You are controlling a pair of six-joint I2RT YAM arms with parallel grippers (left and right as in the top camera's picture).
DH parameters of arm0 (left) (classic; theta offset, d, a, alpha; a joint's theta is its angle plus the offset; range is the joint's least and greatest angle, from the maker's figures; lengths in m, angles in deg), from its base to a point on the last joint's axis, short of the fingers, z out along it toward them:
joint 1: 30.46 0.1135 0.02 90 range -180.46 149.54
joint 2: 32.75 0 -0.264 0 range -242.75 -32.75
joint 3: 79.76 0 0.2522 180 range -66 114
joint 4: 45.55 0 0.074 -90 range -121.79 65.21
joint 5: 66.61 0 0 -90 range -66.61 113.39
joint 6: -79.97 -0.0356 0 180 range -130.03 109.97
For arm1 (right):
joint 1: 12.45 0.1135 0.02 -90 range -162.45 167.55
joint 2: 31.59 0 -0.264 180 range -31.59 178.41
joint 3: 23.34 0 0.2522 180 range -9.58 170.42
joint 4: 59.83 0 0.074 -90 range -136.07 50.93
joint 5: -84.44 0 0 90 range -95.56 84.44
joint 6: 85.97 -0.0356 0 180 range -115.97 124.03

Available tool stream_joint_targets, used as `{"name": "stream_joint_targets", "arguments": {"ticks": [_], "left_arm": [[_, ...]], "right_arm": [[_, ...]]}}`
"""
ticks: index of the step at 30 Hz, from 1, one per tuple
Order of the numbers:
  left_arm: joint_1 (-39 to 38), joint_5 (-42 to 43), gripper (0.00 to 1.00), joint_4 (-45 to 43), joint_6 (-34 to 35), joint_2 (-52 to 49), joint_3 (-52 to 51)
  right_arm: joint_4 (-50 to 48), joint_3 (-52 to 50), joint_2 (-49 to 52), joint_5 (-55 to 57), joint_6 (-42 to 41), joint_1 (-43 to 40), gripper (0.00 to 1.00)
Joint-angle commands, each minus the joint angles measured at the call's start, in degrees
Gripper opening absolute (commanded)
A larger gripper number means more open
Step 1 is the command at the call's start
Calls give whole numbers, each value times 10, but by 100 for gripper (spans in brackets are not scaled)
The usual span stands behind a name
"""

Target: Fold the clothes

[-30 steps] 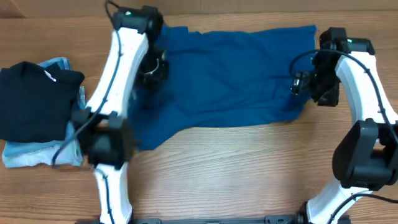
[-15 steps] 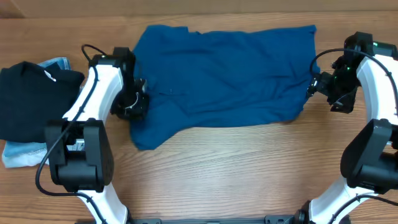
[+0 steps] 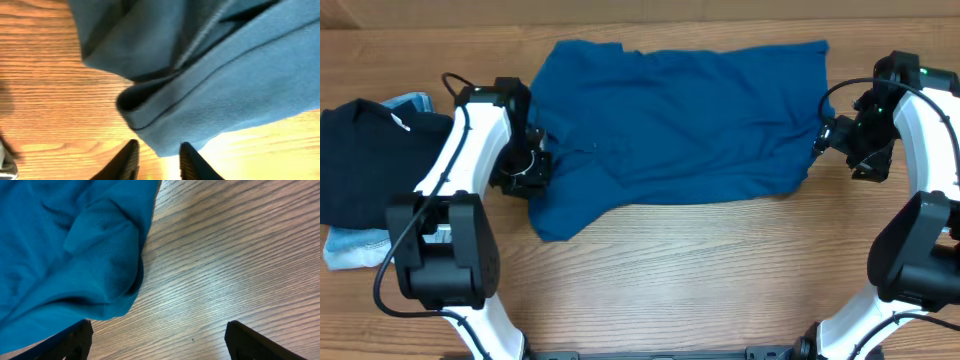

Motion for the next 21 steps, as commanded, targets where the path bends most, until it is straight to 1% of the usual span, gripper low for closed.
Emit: {"name": "stream_joint_targets", "arguments": {"ticks": [1,2,3,6,9,10,11,12,13,17,19,21], "left_arm": [[10,-40,36,-14,30,15,-1],[11,-47,37,-20,35,15,-5],[12,-46,41,-29,38,15,-11],[12,-14,47,-60,38,15,-42],[11,15,48,-93,37,15,-79],[10,42,45,-104,33,15,-91],[10,70,24,-104,23,15,-92],[10,90,11,-103,13,16,-90],[10,102,4,-98,5,16,-83],[10,98,5,-39,2,30,-1],[10,87,8,-14,1,37,50],[10,85,10,3,1,38,80]], "right_arm": [[-2,0,-3,-5,4,2,89],[-2,0,-3,-5,4,2,89],[-2,0,-3,-5,4,2,89],[-2,0,-3,-5,4,2,89],[-2,0,-3,-5,4,2,89],[-2,0,-3,-5,4,2,89],[-2,0,-3,-5,4,2,89],[-2,0,-3,-5,4,2,88],[-2,0,-3,-5,4,2,87],[-2,0,-3,-5,4,2,87],[-2,0,-3,-5,4,2,87],[-2,0,-3,-5,4,2,87]]}}
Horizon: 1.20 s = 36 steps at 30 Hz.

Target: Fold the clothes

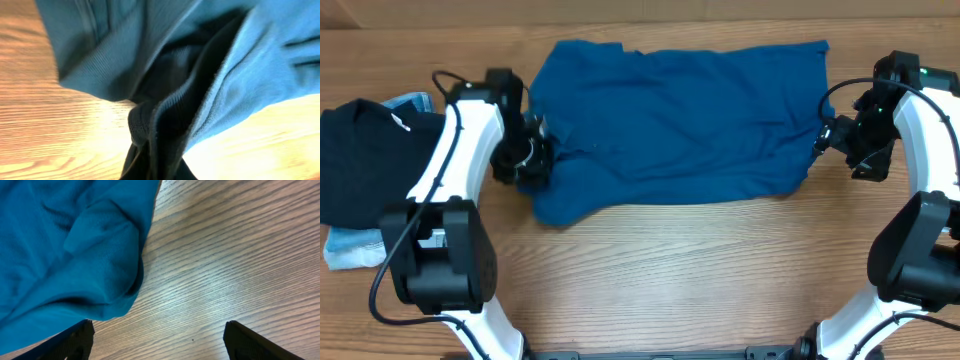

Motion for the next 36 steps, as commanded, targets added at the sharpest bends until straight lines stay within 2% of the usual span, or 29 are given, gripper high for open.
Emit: {"name": "stream_joint_targets", "arguments": {"ticks": [1,3,7,8,9,14,16,17,20,24,30,34,36], "left_arm": [[2,3,10,19,-15,25,49],[2,3,10,30,-15,25,49],[2,12,19,40,-15,25,49],[2,21,27,40,-15,25,49],[1,24,30,38,-15,25,49],[-17,13,28,35,-26,24,49],[-17,-99,28,48,-10,24,49],[-13,-151,28,51,22,24,49],[9,-171,28,50,67,24,49],[32,-111,35,20,66,24,32],[30,36,38,-80,15,22,-82],[30,37,34,-83,13,22,-88],[29,33,35,-80,6,22,-88]], "right_arm": [[-1,0,-3,-5,4,2,87],[-1,0,-3,-4,4,2,87],[-1,0,-3,-4,4,2,87],[0,0,-3,-4,4,2,88],[1,0,-3,-4,4,2,88],[1,0,-3,-4,4,2,88],[2,0,-3,-3,4,2,88],[1,0,-3,-3,4,2,88],[1,0,-3,-3,4,2,88],[0,0,-3,-3,4,2,88],[0,0,-3,-3,4,2,88],[1,0,-3,-3,4,2,88],[1,0,-3,-3,4,2,88]]}}
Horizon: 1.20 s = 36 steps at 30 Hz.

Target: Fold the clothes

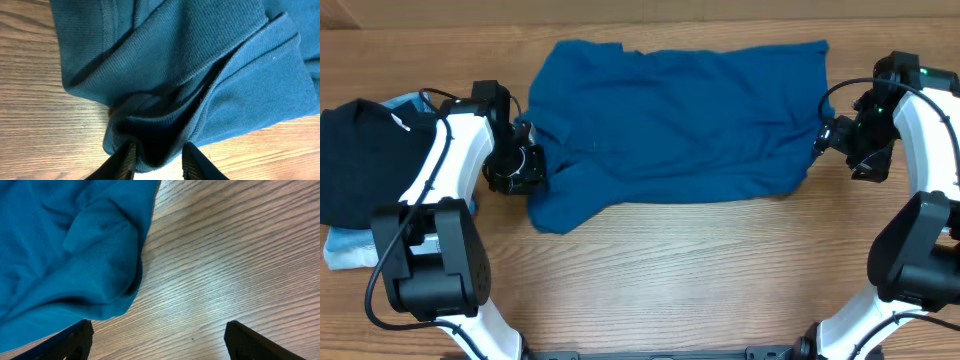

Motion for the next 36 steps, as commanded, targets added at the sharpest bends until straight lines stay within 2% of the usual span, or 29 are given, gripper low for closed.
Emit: {"name": "stream_joint_targets", "arguments": {"ticks": [1,8,14,17,19,20,21,23,24,26,29,30,32,34,36], "left_arm": [[-3,9,36,2,-20,9,-3],[-3,-91,39,-4,3,9,-3],[-4,-87,45,-13,16,9,-3],[-4,-22,45,-31,15,9,-17],[-4,-12,44,-36,16,9,-32],[-4,-12,43,-35,16,9,-36],[-4,-12,38,-34,16,9,-39],[-4,-2,12,-33,15,9,-39],[-4,6,4,-33,15,10,-38],[-4,22,4,-26,1,12,-28],[-4,73,4,29,-57,28,28],[-4,113,4,47,-96,38,43],[-4,207,4,71,-177,54,52],[-4,331,4,120,-311,64,52],[-4,382,4,166,-401,64,52]], "right_arm": [[-1,0,-3,-3,4,2,88],[-2,0,-3,-3,4,2,88],[-2,0,-3,-3,4,2,88],[-2,0,-3,-3,4,2,88],[-2,0,-3,-3,4,2,88],[-2,0,-3,-3,4,2,88],[-2,0,-3,-3,4,2,88],[-1,0,-3,-3,4,2,88],[-1,0,-3,-3,4,2,88],[-3,0,-3,-3,4,2,88],[-17,0,-3,-9,4,2,88],[-22,0,-3,-14,4,2,88],[-36,0,-3,-18,4,2,89],[-44,0,-3,-18,4,3,88],[-49,-3,1,-19,4,4,88]]}}
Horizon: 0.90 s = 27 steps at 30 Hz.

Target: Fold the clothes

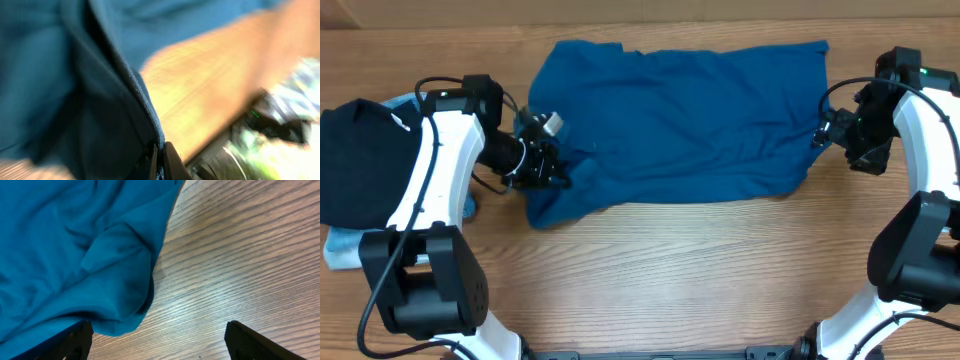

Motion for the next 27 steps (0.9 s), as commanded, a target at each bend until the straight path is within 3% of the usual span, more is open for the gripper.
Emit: {"name": "stream_joint_targets", "arguments": {"ticks": [1,5,9,10,12,16,21,27], "left_arm": [[-4,160,4,52,-205,13,10],[-4,172,5,57,-224,13,10],[-4,170,7,57,-219,13,10],[-4,170,7,56,-219,13,10],[-4,170,8,57,-219,13,10],[-3,145,7,37,-198,13,10],[25,-56,4,-72,45,13,36],[65,-13,4,-54,77,13,76]], "right_arm": [[-8,-3,7,-11,7,4,88],[-19,-3,47,-64,34,14,87],[-34,-4,96,-64,34,39,70],[-36,-4,97,-64,34,40,55],[-38,-4,97,-64,34,40,4],[-30,-4,97,-21,30,35,4],[55,68,61,35,-14,-7,4],[169,75,-5,35,2,-35,4]]}}
